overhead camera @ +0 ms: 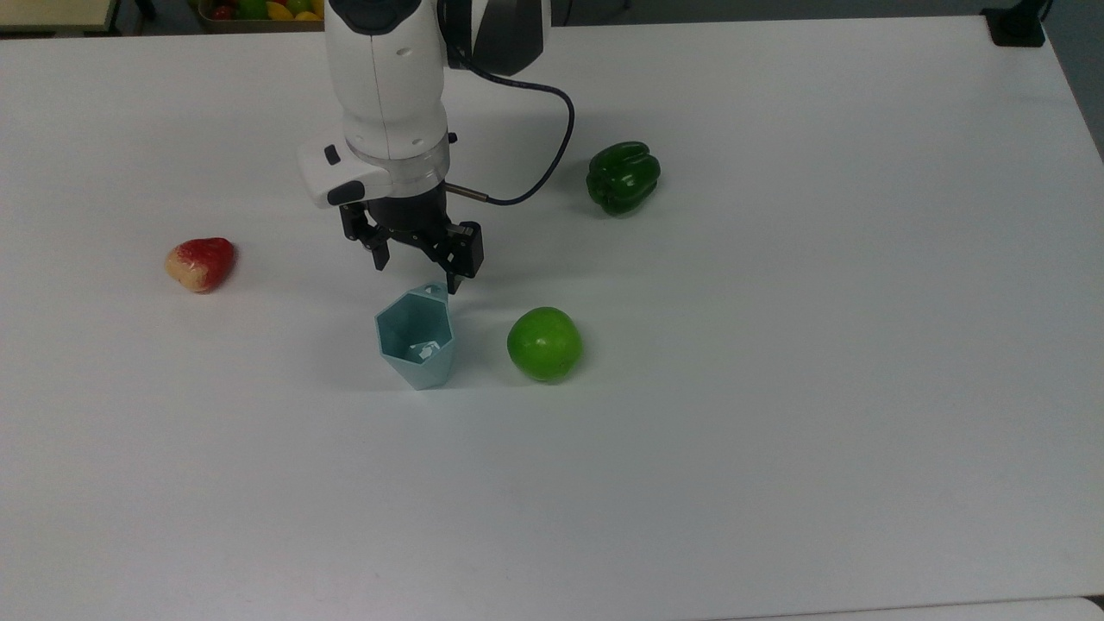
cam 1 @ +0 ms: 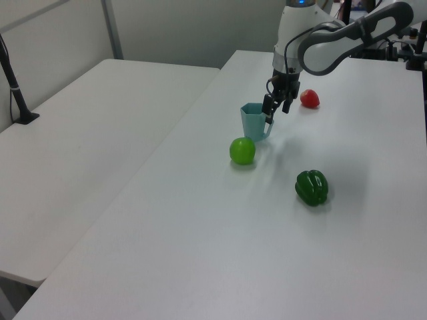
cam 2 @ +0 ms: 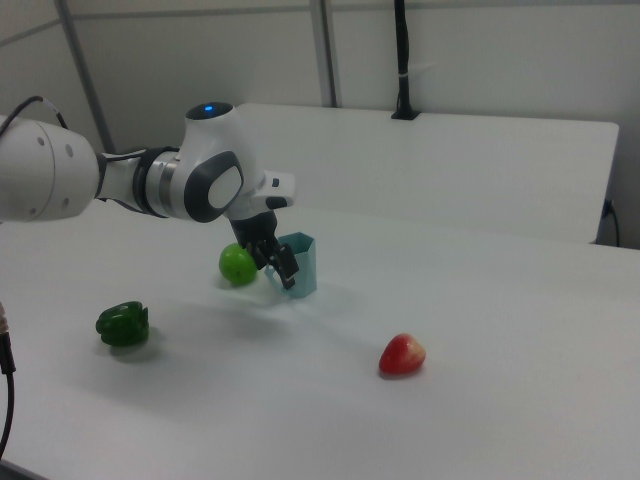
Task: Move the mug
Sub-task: 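Close the gripper on the light-blue mug's rim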
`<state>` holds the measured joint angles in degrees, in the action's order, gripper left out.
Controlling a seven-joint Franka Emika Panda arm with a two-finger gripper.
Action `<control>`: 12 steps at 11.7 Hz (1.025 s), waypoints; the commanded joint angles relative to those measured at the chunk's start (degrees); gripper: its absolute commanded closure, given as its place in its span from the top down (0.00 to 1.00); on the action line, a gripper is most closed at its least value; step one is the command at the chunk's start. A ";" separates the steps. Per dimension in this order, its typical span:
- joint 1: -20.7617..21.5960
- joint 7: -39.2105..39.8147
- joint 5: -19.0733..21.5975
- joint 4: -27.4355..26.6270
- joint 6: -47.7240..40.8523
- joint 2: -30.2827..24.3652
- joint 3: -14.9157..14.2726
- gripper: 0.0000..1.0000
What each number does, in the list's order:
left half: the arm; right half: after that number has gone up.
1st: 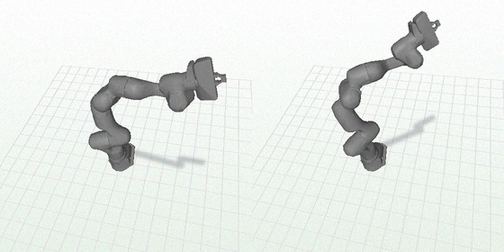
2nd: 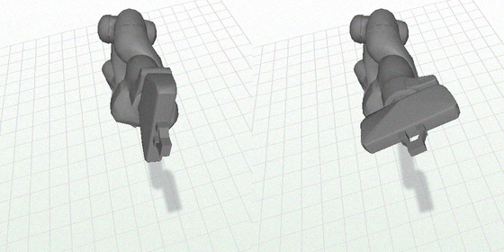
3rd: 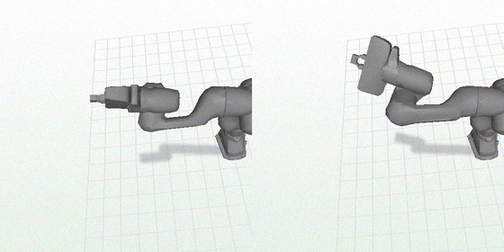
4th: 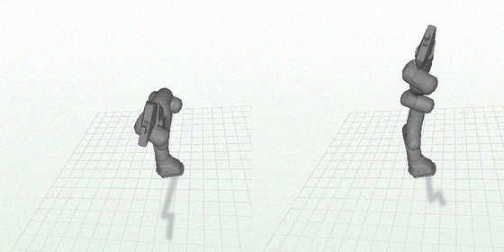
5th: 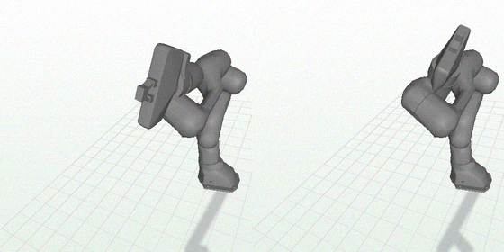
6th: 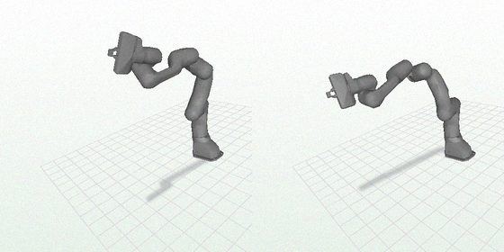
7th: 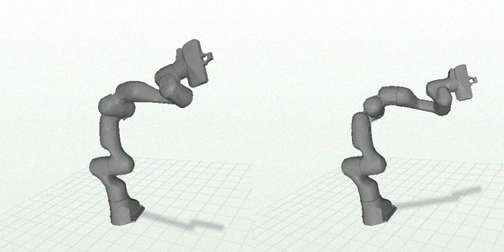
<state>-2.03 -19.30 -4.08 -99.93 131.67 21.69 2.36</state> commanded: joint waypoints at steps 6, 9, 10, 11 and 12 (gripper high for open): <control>0.45 -3.11 -1.11 -0.62 6.15 2.83 1.07 0.49; 0.45 -3.20 -1.11 -0.62 6.15 2.83 1.15 0.30; 0.45 -3.63 -1.11 -0.62 6.15 2.66 1.15 0.27; 0.45 -3.72 -1.11 -0.62 6.15 2.39 1.15 0.25; 0.45 -3.73 -1.11 -0.53 6.06 2.22 1.15 0.19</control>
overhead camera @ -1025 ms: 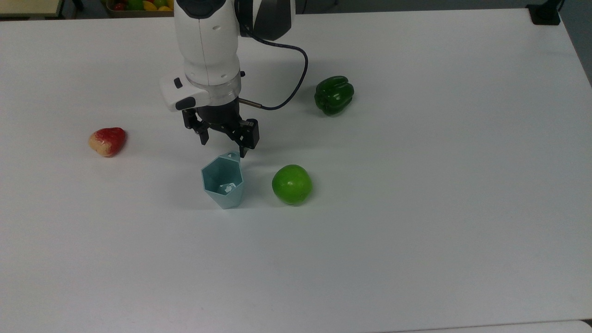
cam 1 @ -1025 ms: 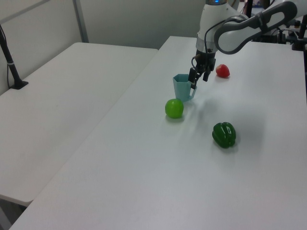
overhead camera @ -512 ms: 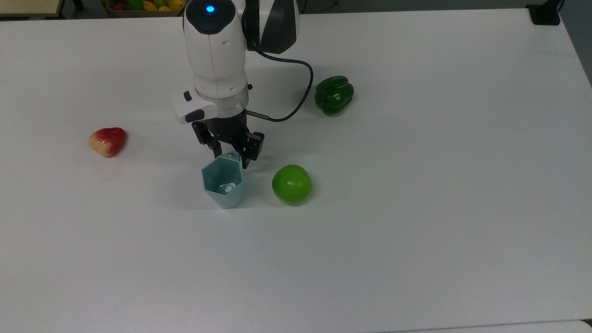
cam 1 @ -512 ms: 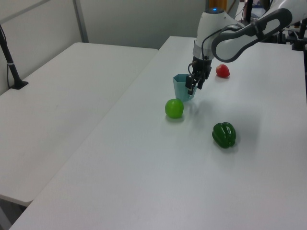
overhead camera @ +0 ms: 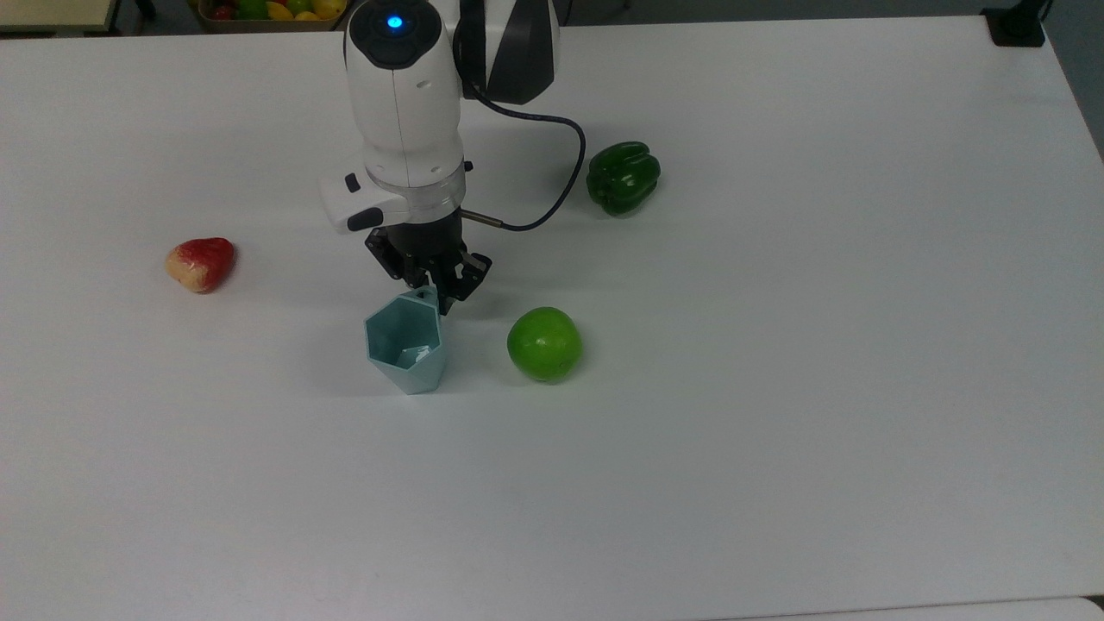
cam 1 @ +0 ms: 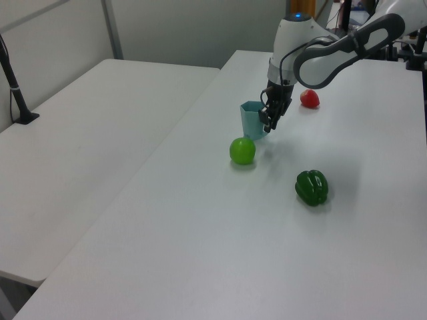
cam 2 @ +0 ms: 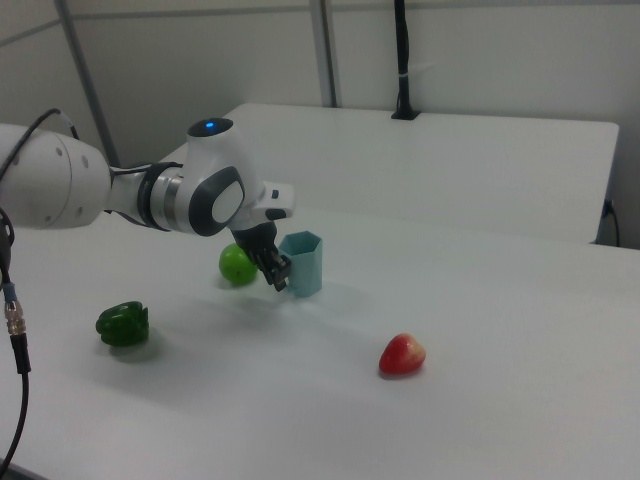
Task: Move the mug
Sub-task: 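Close the gripper on the light-blue mug's rim, then lift and carry the mug toward the green bell pepper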
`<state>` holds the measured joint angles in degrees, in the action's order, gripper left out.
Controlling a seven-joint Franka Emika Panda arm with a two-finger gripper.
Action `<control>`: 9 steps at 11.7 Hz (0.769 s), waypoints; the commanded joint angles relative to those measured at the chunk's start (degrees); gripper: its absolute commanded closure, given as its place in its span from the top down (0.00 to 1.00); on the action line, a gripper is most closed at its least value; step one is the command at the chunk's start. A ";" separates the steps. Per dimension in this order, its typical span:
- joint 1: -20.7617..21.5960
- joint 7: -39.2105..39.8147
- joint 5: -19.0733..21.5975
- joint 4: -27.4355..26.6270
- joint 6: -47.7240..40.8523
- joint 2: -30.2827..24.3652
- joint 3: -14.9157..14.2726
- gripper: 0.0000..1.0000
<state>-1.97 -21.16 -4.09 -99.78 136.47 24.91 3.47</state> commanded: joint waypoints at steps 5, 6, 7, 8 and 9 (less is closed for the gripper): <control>-0.23 0.40 -1.10 -1.47 -1.02 -6.17 0.04 0.13; -0.32 2.33 -1.10 -1.99 -5.99 -8.63 0.04 0.13; -0.40 3.48 -1.01 -2.96 -9.87 -11.09 0.04 0.13; -0.41 3.67 -1.01 -6.01 -10.43 -14.51 0.04 0.13; -0.41 4.36 -0.92 -10.13 -10.35 -18.37 0.04 0.13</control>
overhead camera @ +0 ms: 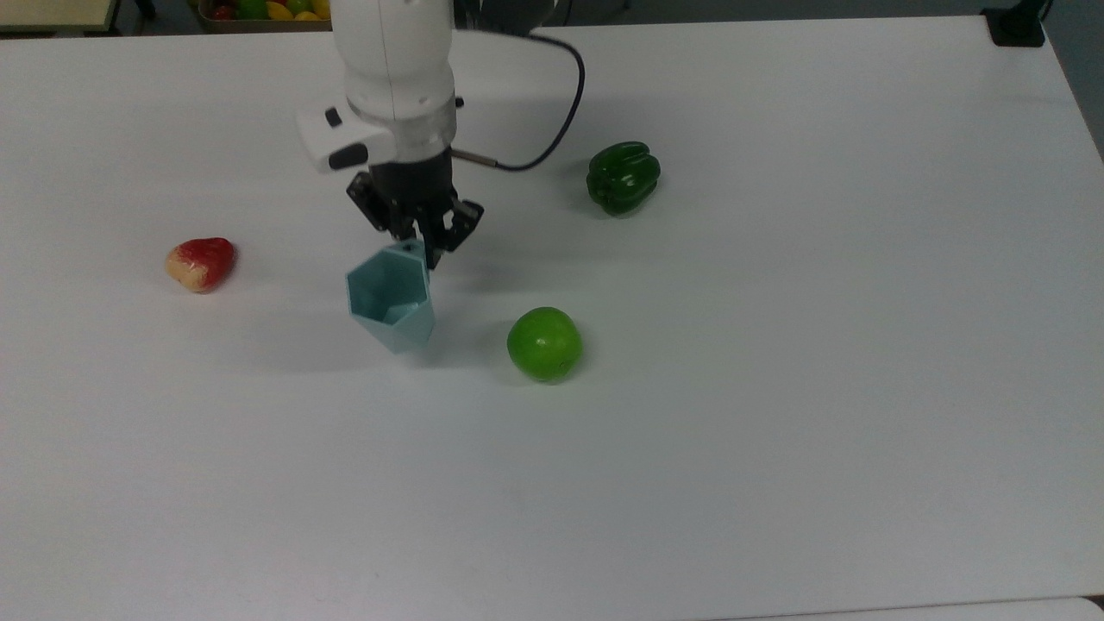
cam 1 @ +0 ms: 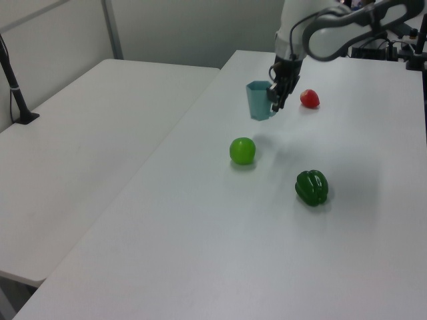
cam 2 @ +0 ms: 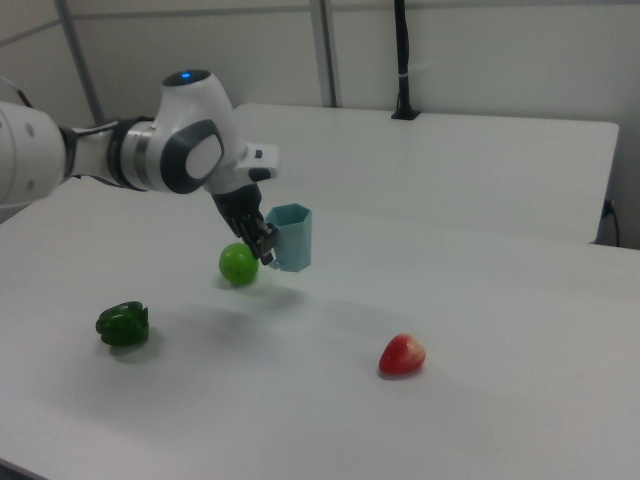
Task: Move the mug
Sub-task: 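Lift and carry the mug toward the green bell pepper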
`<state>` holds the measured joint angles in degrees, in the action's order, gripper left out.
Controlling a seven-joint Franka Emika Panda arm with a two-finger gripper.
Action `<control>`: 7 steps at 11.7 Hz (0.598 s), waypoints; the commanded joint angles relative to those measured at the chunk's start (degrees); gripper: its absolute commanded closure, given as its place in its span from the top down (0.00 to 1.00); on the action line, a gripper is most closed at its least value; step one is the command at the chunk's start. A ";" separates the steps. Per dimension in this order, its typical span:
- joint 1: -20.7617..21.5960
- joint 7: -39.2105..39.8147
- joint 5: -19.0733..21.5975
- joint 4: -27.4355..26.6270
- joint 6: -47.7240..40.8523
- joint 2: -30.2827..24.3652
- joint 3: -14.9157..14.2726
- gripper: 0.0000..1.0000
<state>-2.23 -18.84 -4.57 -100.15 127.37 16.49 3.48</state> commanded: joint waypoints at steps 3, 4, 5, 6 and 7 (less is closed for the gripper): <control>0.64 4.69 -0.44 -22.69 -0.90 -20.16 0.04 0.13; 0.99 4.78 -0.44 -25.94 -0.72 -21.83 0.04 0.13; 2.04 4.78 -0.44 -28.33 -0.37 -22.63 0.04 0.13; 2.40 4.69 -0.44 -30.00 0.41 -22.73 0.04 0.13; 2.40 4.61 -0.44 -30.98 0.94 -22.56 0.04 0.13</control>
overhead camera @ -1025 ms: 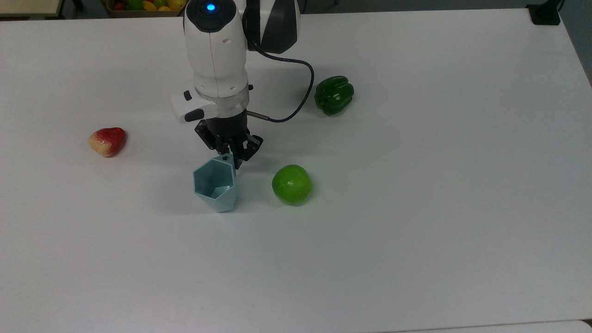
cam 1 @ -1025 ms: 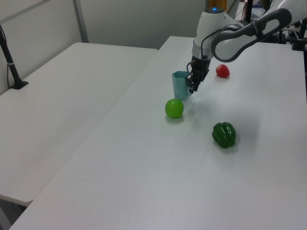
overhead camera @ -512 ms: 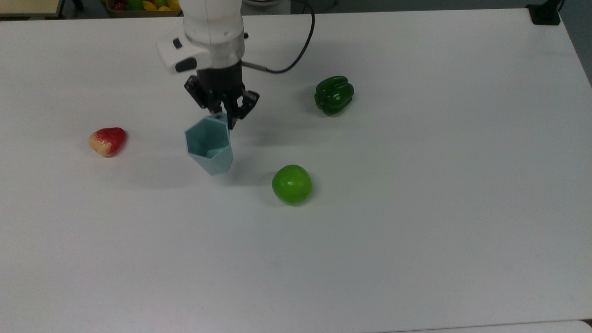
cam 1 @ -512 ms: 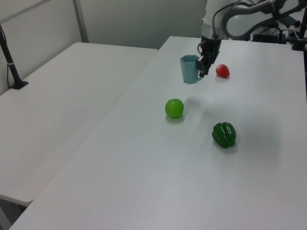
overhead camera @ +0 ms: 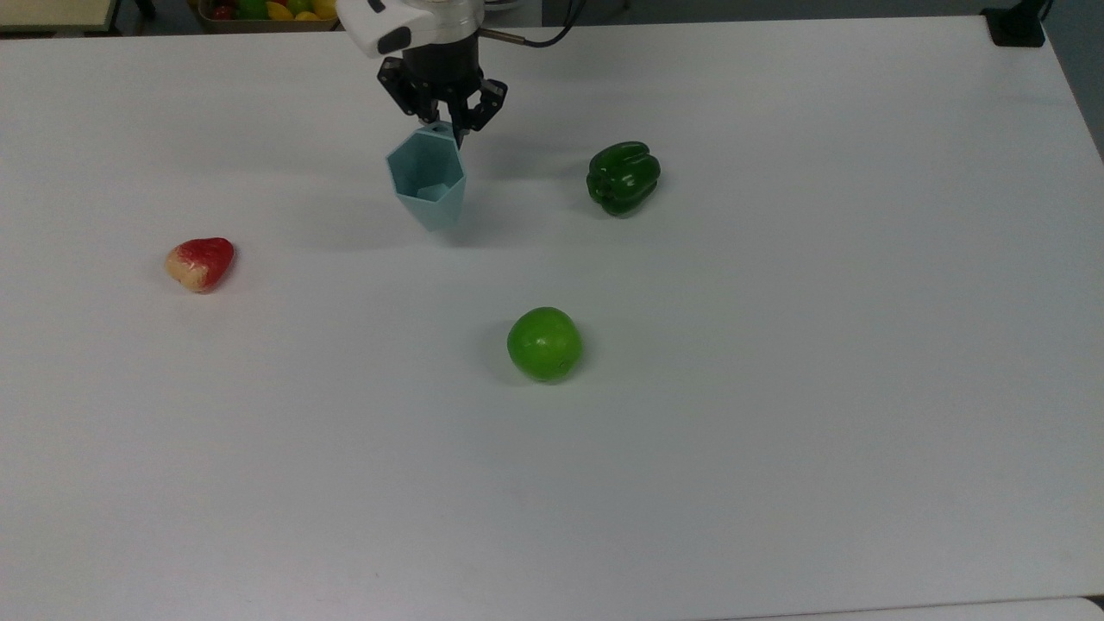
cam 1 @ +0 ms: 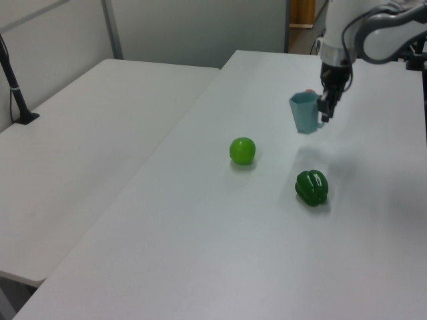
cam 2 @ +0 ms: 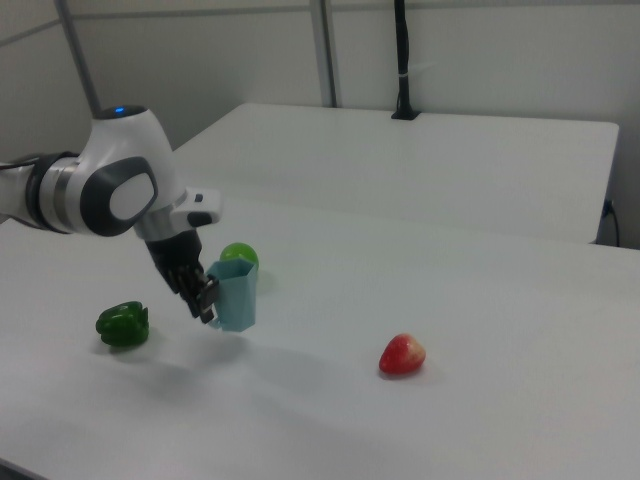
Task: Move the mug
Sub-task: 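Lower the mug onto the table beside the green pepper and release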
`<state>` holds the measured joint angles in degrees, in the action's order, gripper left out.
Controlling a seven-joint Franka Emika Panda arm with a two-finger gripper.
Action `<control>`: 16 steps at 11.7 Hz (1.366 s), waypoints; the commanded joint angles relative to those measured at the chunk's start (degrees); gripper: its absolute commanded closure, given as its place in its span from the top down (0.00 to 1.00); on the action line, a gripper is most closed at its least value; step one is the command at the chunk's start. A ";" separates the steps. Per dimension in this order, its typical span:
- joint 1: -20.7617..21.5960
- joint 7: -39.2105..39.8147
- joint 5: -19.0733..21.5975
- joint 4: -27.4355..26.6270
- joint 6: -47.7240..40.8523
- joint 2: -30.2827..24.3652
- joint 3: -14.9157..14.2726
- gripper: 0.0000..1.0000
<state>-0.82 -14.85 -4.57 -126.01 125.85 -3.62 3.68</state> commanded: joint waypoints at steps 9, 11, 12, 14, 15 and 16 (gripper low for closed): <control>1.78 -4.57 -0.44 -5.48 7.58 3.18 0.97 0.46; 1.78 -4.57 -0.44 -5.30 6.00 2.83 0.97 0.74; 1.78 -4.31 -0.53 -4.78 3.38 2.39 0.97 1.00; 1.17 -3.52 -0.62 -2.07 -1.55 1.16 0.97 1.00; 0.56 -3.25 -0.53 1.26 -4.18 0.98 0.97 1.00; -0.93 -2.90 -0.53 6.08 -7.60 1.07 0.89 1.00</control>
<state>0.18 -18.00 -4.57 -127.78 125.86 -1.11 4.61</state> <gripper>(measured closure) 0.009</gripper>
